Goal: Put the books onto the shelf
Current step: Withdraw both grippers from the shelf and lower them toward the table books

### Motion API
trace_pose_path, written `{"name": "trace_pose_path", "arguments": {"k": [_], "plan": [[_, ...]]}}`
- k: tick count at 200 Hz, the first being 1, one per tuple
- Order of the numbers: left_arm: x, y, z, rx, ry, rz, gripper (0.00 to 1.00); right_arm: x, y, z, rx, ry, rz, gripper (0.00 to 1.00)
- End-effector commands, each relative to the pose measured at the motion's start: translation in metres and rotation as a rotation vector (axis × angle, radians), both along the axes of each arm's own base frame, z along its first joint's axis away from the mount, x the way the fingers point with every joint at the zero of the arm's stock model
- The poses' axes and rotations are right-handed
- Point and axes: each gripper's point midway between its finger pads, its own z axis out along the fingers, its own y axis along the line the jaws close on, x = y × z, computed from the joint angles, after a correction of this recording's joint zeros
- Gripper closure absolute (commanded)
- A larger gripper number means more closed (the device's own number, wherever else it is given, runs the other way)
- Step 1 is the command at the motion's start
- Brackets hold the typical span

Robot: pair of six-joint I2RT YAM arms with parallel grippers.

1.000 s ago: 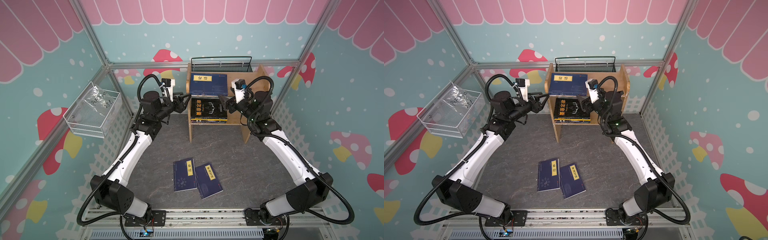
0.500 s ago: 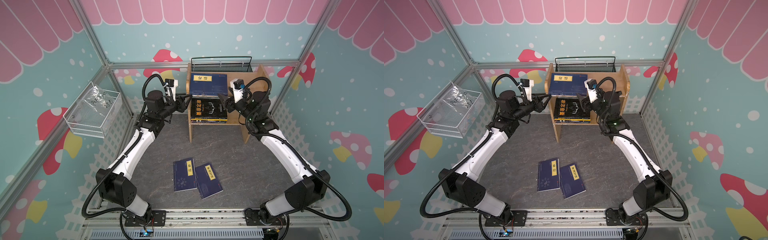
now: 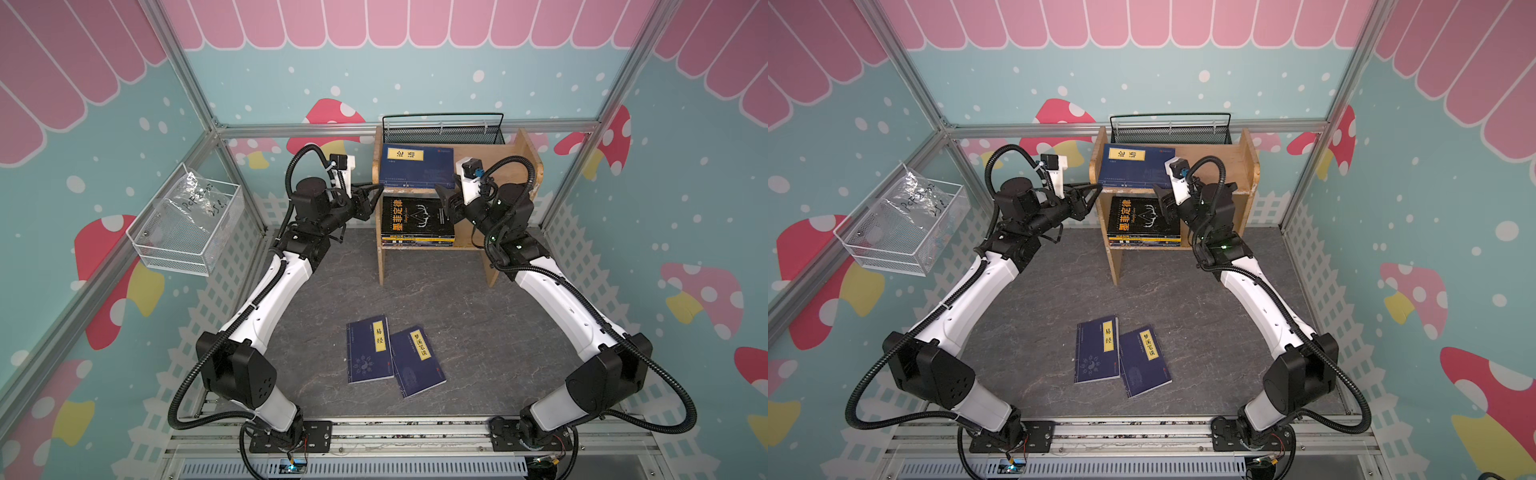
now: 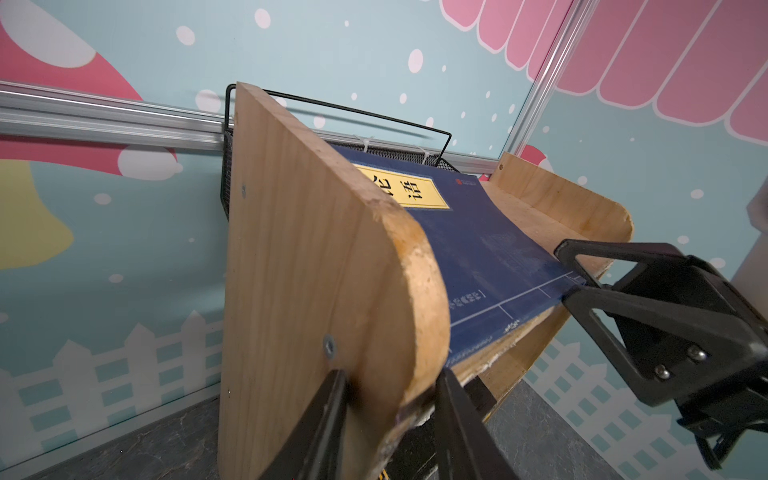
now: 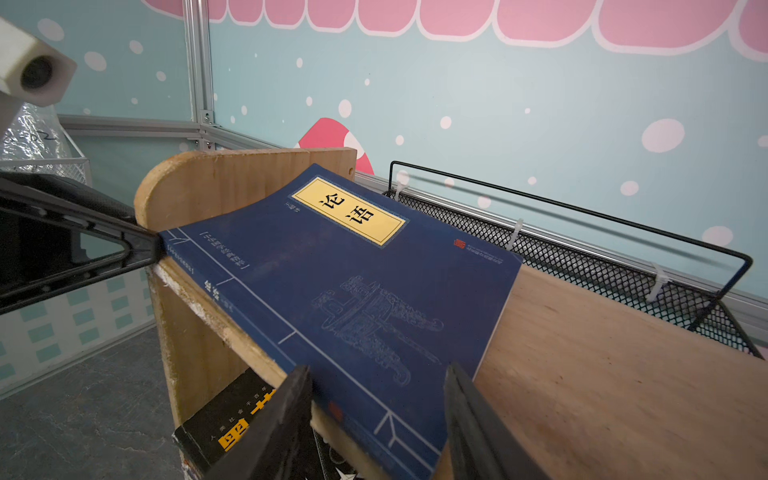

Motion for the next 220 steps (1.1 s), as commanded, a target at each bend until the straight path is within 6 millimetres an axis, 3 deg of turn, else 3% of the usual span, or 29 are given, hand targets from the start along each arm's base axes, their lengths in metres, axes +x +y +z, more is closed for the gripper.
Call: {"name": "trace_pose_path", "arguments": {"k": [1, 52, 92, 115, 126, 144, 150, 164, 191, 220], "plan": [[0.001, 0.004, 0.008, -0.006, -0.028, 0.013, 0.63, 0.008, 0.003, -0.009, -0.015, 0.002, -0.012, 0.48], [-0.010, 0.008, 0.010, -0.001, -0.026, 0.016, 0.61, -0.004, 0.001, -0.002, -0.004, -0.008, 0.001, 0.33], [-0.041, 0.019, 0.010, -0.010, 0.001, 0.030, 0.48, -0.039, -0.010, 0.015, 0.053, -0.015, 0.029, 0.26], [-0.062, 0.036, -0.009, -0.013, 0.088, 0.092, 0.35, -0.062, -0.020, 0.011, 0.096, 0.051, 0.029, 0.25], [-0.072, 0.042, -0.027, -0.032, 0.159, 0.115, 0.31, -0.074, -0.025, 0.004, 0.135, 0.096, 0.028, 0.24], [-0.089, 0.047, -0.068, -0.054, 0.291, 0.132, 0.24, -0.094, -0.027, -0.020, 0.191, 0.195, 0.061, 0.23], [-0.094, 0.051, -0.083, -0.053, 0.336, 0.149, 0.17, -0.100, -0.027, -0.030, 0.204, 0.232, 0.069, 0.23], [-0.106, 0.068, -0.121, -0.058, 0.450, 0.245, 0.13, -0.116, -0.027, -0.054, 0.235, 0.315, 0.074, 0.23], [-0.134, 0.090, -0.188, -0.121, 0.623, 0.369, 0.11, -0.139, -0.017, -0.121, 0.320, 0.476, 0.095, 0.24], [-0.158, 0.095, -0.253, -0.110, 0.793, 0.402, 0.11, -0.152, 0.008, -0.202, 0.330, 0.686, 0.120, 0.27]]}}
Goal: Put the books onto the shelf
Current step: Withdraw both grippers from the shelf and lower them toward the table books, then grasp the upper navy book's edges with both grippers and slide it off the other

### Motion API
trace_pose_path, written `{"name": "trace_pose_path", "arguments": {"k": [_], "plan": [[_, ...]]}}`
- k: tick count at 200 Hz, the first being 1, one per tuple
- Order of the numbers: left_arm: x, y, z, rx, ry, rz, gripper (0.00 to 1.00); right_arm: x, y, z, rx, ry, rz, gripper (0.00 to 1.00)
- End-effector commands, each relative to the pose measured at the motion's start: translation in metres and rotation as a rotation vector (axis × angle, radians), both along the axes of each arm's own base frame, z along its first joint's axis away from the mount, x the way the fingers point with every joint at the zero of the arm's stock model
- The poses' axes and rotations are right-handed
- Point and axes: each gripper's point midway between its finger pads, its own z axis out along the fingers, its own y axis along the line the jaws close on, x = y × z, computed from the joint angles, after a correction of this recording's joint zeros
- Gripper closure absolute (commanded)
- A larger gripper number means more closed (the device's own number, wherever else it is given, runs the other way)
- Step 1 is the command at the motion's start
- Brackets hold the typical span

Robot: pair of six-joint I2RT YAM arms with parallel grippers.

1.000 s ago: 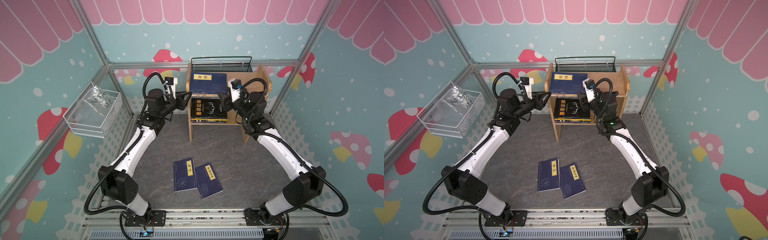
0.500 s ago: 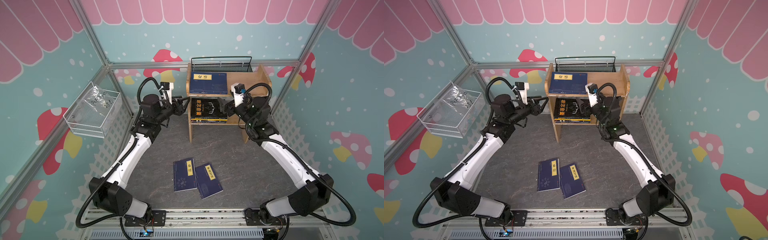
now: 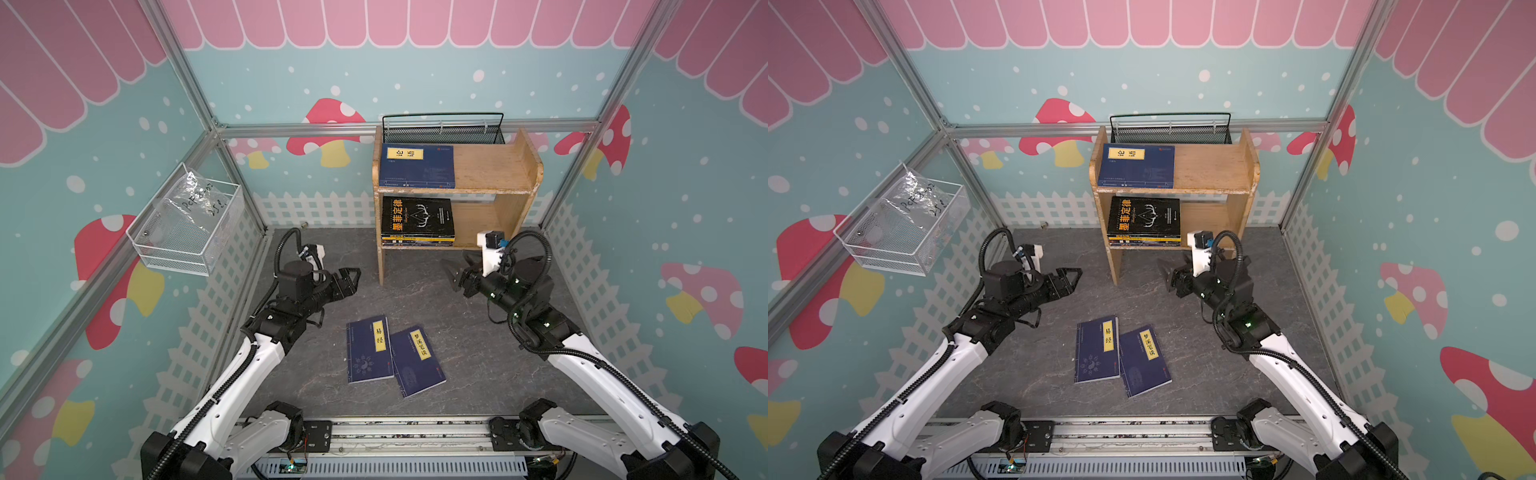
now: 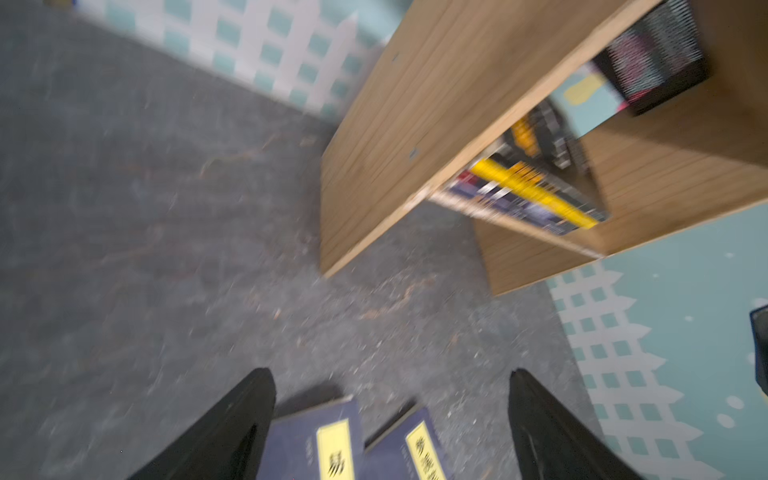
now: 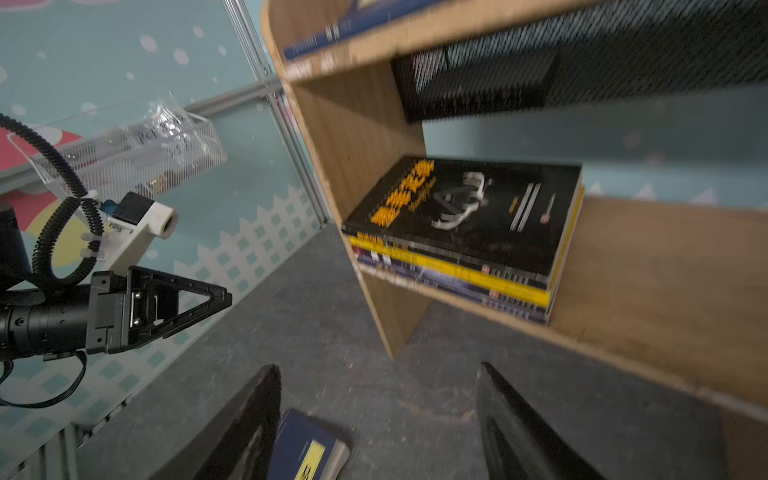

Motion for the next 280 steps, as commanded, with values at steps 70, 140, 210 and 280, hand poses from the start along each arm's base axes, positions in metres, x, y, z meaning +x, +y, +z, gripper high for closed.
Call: {"name": "trace_pose_path", "arguments": {"k": [70, 140, 210, 280], "plan": [[-0.050, 0.016, -0.136, -0.017, 0.349, 0.136, 0.12, -0.021, 0.103, -0.152, 0.034, 0.417, 0.201, 0.29], [-0.075, 0.019, -0.179, 0.009, 0.438, 0.147, 0.12, -0.025, 0.164, -0.212, -0.044, 0.561, 0.338, 0.32], [-0.075, 0.004, -0.197, -0.061, 0.446, 0.116, 0.12, -0.013, 0.165, -0.267, -0.178, 0.637, 0.197, 0.38], [-0.072, -0.006, -0.210, -0.109, 0.463, 0.100, 0.12, -0.026, 0.189, -0.294, -0.249, 0.713, 0.263, 0.57]]}}
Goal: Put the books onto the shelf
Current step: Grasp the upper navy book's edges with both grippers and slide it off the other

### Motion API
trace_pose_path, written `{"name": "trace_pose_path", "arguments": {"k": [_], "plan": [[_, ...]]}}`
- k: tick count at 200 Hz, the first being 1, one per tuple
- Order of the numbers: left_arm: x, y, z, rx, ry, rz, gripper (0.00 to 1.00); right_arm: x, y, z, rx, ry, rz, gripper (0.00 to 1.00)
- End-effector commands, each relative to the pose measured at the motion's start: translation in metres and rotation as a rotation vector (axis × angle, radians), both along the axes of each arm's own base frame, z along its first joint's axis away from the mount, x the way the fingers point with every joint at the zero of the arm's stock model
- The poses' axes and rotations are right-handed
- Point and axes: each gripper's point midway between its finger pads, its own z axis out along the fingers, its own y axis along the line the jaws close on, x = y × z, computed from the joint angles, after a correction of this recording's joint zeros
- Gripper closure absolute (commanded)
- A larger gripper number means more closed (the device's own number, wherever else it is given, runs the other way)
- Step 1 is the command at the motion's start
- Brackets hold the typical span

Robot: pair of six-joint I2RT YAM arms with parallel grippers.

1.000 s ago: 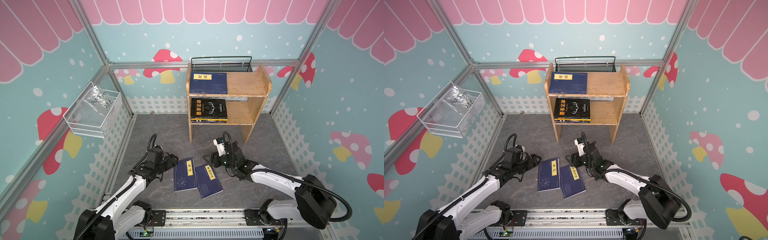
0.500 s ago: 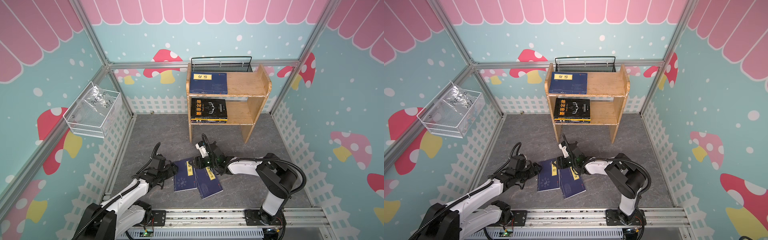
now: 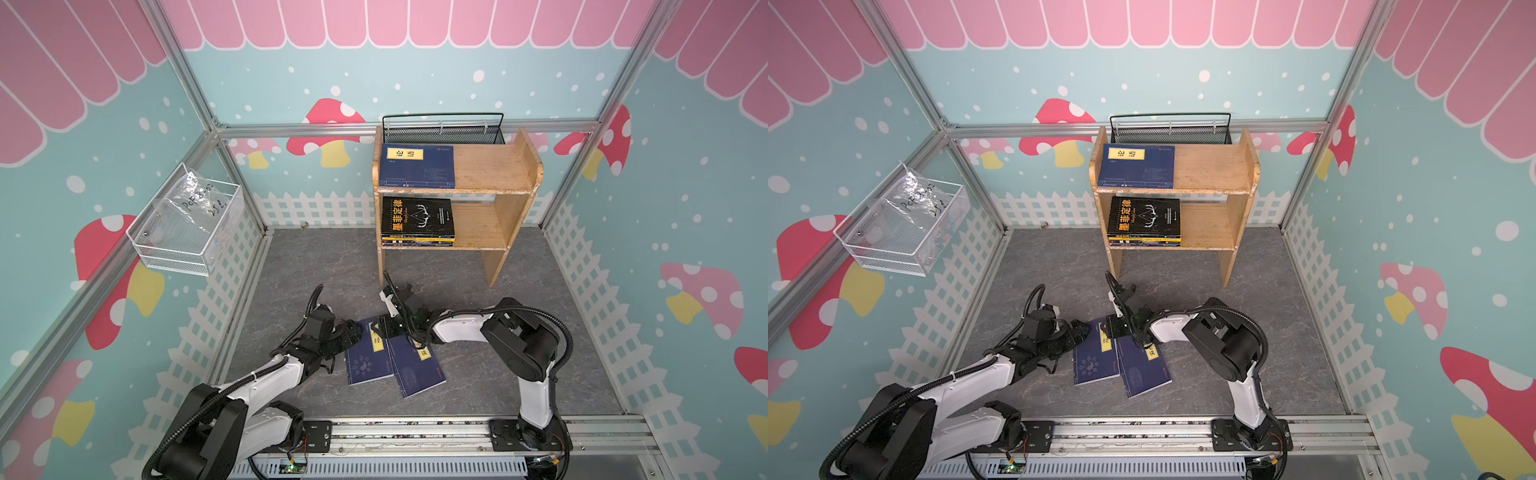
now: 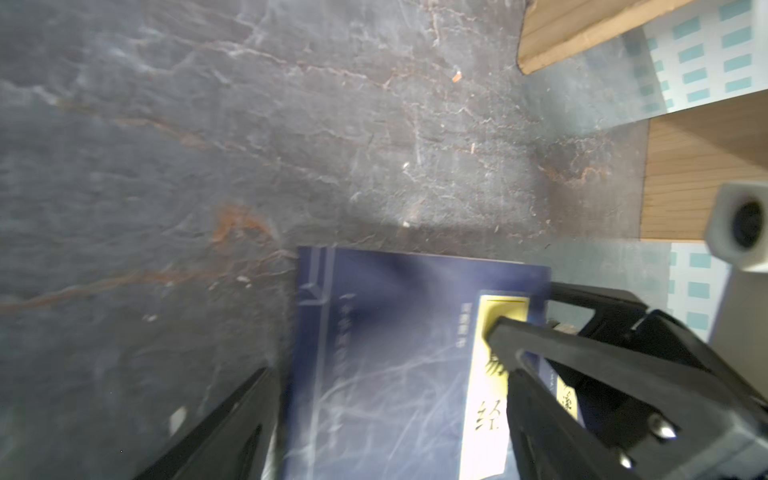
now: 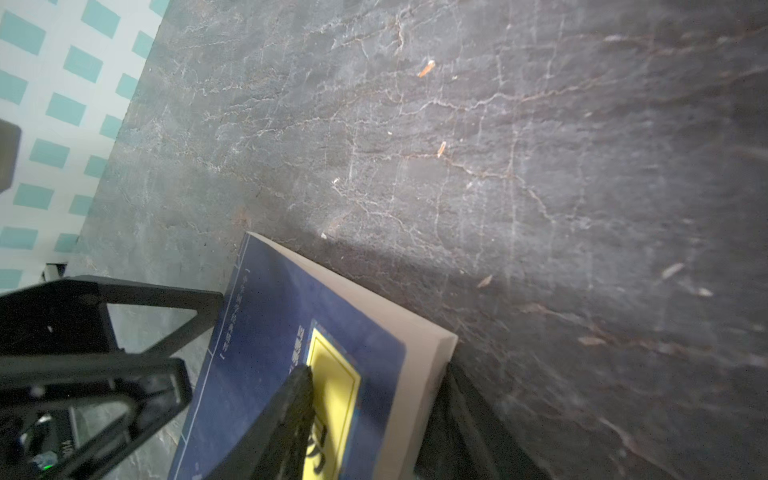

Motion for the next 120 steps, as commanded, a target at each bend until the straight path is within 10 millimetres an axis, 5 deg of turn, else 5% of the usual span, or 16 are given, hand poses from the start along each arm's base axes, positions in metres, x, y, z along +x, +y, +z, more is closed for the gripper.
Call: {"name": "trace_pose_path", "arguments": {"k": [1, 78, 88, 93, 120], "plan": [[-0.017, -0.001, -0.023, -0.021, 0.086, 0.006, 0.12, -0.018, 0.001, -0.017, -0.036, 0.072, 0.037, 0.57], [-0.010, 0.000, -0.017, -0.042, 0.056, 0.043, 0.12, -0.011, 0.017, 0.041, 0.085, -0.006, 0.060, 0.95], [-0.009, 0.001, -0.012, -0.045, 0.043, 0.048, 0.12, -0.009, 0.015, 0.040, 0.078, -0.012, 0.048, 0.98], [-0.009, 0.001, -0.008, -0.045, 0.034, 0.046, 0.12, -0.007, 0.015, 0.057, 0.102, -0.040, 0.043, 0.99], [-0.005, 0.008, 0.022, -0.020, -0.034, 0.052, 0.12, -0.002, 0.008, 0.087, 0.127, -0.109, 0.011, 1.00]]}}
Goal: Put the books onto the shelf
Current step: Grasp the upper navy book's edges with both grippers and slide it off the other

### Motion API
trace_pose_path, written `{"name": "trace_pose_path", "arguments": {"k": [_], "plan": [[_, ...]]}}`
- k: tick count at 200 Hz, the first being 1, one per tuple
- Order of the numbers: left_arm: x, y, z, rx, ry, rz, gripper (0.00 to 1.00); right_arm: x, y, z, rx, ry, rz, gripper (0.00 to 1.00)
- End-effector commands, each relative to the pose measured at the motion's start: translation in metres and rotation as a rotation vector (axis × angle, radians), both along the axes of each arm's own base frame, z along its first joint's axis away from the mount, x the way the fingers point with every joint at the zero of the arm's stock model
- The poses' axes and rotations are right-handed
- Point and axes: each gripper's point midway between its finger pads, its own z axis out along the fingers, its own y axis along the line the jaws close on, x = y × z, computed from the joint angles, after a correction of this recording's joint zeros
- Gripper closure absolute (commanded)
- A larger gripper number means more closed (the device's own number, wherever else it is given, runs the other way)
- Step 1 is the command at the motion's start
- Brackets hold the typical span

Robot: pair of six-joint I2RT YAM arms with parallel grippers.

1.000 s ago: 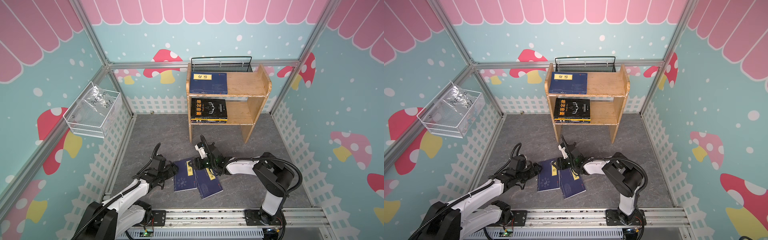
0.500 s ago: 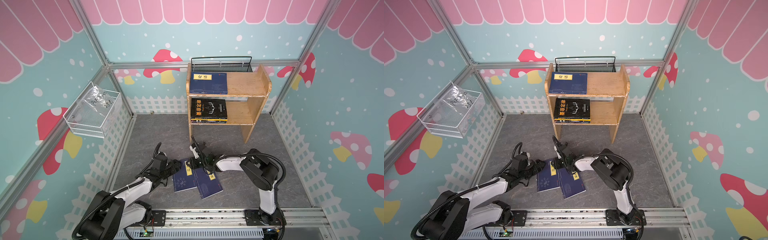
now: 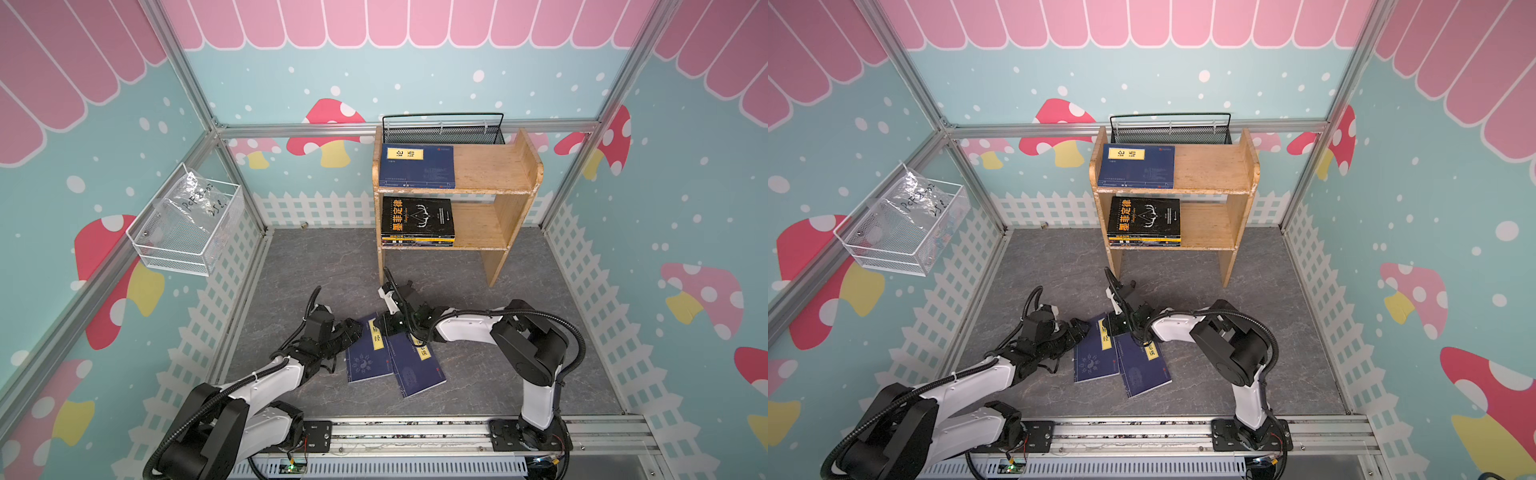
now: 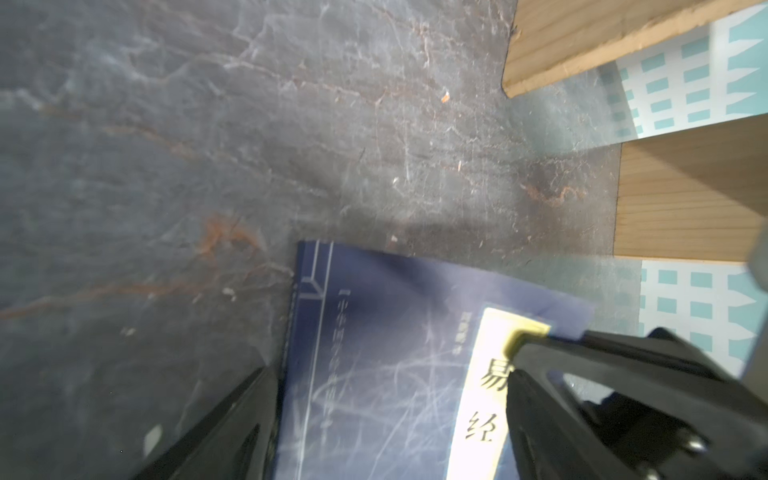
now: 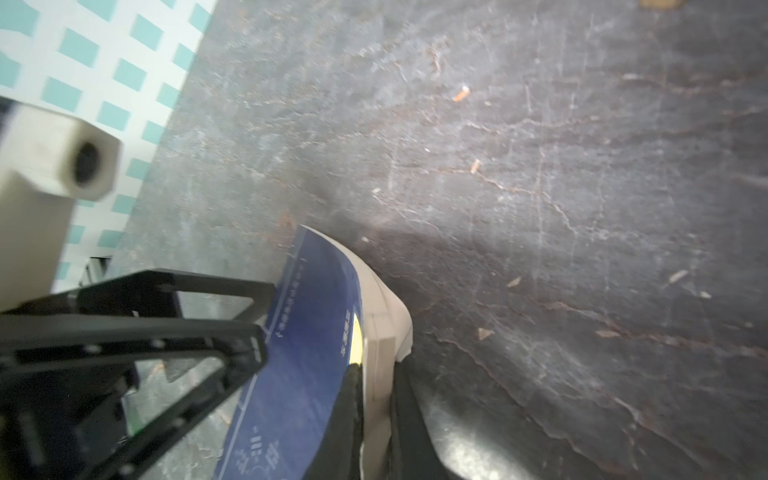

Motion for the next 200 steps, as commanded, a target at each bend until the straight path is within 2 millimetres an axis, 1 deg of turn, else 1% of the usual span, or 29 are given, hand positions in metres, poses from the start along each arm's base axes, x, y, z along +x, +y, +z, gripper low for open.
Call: {"name": "trace_pose_path", "arguments": {"k": [1, 22, 34, 45, 59, 71, 79, 96, 106, 116, 135, 141, 156, 167, 200], "plan": [[-0.006, 0.007, 0.017, 0.021, -0.013, 0.013, 0.12, 0.004, 0.004, 0.051, 0.077, -0.094, -0.013, 1.00], [-0.005, 0.014, 0.051, 0.015, -0.089, 0.020, 0.11, 0.005, -0.002, 0.082, 0.116, -0.150, -0.031, 1.00], [-0.006, 0.017, 0.072, -0.004, -0.145, 0.017, 0.09, 0.005, -0.005, 0.106, 0.148, -0.191, -0.030, 1.00], [-0.008, 0.015, 0.093, -0.024, -0.208, -0.009, 0.07, 0.004, -0.011, 0.129, 0.173, -0.236, -0.035, 1.00], [-0.011, 0.007, 0.122, -0.050, -0.308, -0.082, 0.05, 0.004, -0.021, 0.158, 0.204, -0.293, -0.041, 1.00], [-0.014, -0.004, 0.148, -0.077, -0.395, -0.168, 0.05, 0.002, -0.029, 0.183, 0.227, -0.342, -0.031, 1.00], [-0.017, -0.013, 0.161, -0.097, -0.436, -0.224, 0.04, 0.001, -0.035, 0.198, 0.237, -0.370, -0.023, 1.00], [-0.020, -0.028, 0.182, -0.124, -0.493, -0.333, 0.05, -0.006, -0.047, 0.229, 0.255, -0.443, 0.024, 1.00], [-0.020, -0.035, 0.191, -0.139, -0.514, -0.380, 0.06, -0.011, -0.058, 0.248, 0.264, -0.488, 0.043, 1.00], [-0.021, -0.046, 0.205, -0.176, -0.551, -0.442, 0.07, -0.015, -0.071, 0.263, 0.266, -0.517, 0.053, 1.00], [-0.023, -0.060, 0.230, -0.256, -0.627, -0.527, 0.09, -0.022, -0.093, 0.288, 0.294, -0.547, 0.070, 1.00], [-0.022, -0.063, 0.237, -0.273, -0.649, -0.540, 0.10, -0.026, -0.098, 0.295, 0.313, -0.553, 0.088, 1.00], [-0.021, -0.069, 0.249, -0.291, -0.666, -0.579, 0.13, -0.035, -0.106, 0.308, 0.358, -0.559, 0.125, 1.00], [-0.021, -0.074, 0.257, -0.294, -0.680, -0.608, 0.15, -0.039, -0.109, 0.316, 0.379, -0.562, 0.154, 1.00], [-0.027, -0.089, 0.281, -0.307, -0.746, -0.701, 0.15, -0.049, -0.109, 0.331, 0.414, -0.554, 0.245, 1.00]]}}
